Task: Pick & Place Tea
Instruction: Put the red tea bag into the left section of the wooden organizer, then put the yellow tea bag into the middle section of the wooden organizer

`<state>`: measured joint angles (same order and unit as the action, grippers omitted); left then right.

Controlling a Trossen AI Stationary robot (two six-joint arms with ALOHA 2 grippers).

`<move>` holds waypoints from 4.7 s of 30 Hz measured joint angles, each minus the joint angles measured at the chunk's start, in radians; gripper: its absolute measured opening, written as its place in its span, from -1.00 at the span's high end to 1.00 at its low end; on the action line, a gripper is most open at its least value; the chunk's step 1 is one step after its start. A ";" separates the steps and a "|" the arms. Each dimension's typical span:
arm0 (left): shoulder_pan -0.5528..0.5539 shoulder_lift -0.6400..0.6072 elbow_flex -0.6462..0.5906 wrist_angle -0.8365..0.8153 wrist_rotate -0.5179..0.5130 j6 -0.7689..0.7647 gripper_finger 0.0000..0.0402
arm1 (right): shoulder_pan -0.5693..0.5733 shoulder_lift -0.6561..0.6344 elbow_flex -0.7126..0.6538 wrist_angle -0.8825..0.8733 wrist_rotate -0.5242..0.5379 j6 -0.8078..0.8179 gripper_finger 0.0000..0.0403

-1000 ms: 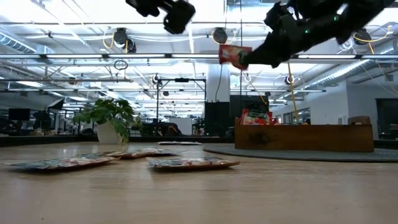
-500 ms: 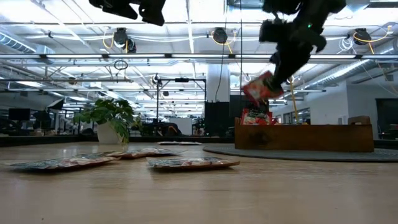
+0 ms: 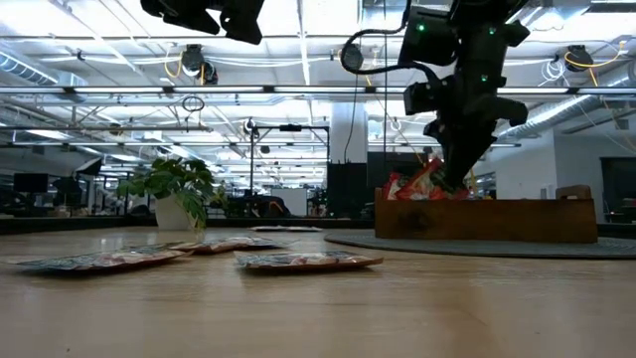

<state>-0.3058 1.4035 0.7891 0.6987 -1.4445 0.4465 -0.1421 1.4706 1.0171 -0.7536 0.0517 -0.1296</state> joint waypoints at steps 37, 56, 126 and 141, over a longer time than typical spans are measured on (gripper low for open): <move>0.000 0.001 0.001 -0.023 -0.004 0.002 -0.95 | 0.007 0.000 0.024 0.038 -0.027 0.065 0.35; 0.000 0.001 0.001 -0.022 -0.005 0.001 -0.95 | 0.017 -0.143 0.023 0.120 0.109 0.088 0.19; -0.004 0.001 0.001 -0.022 0.004 0.019 -0.95 | 0.039 -0.073 -0.235 0.492 0.094 0.091 1.00; -0.002 0.001 0.001 -0.079 -0.019 0.042 -0.95 | 0.100 -0.443 -0.354 0.633 0.112 0.086 1.00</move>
<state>-0.3080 1.4044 0.7902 0.6195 -1.4633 0.4889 -0.0425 1.0279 0.6632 -0.1207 0.1637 -0.0434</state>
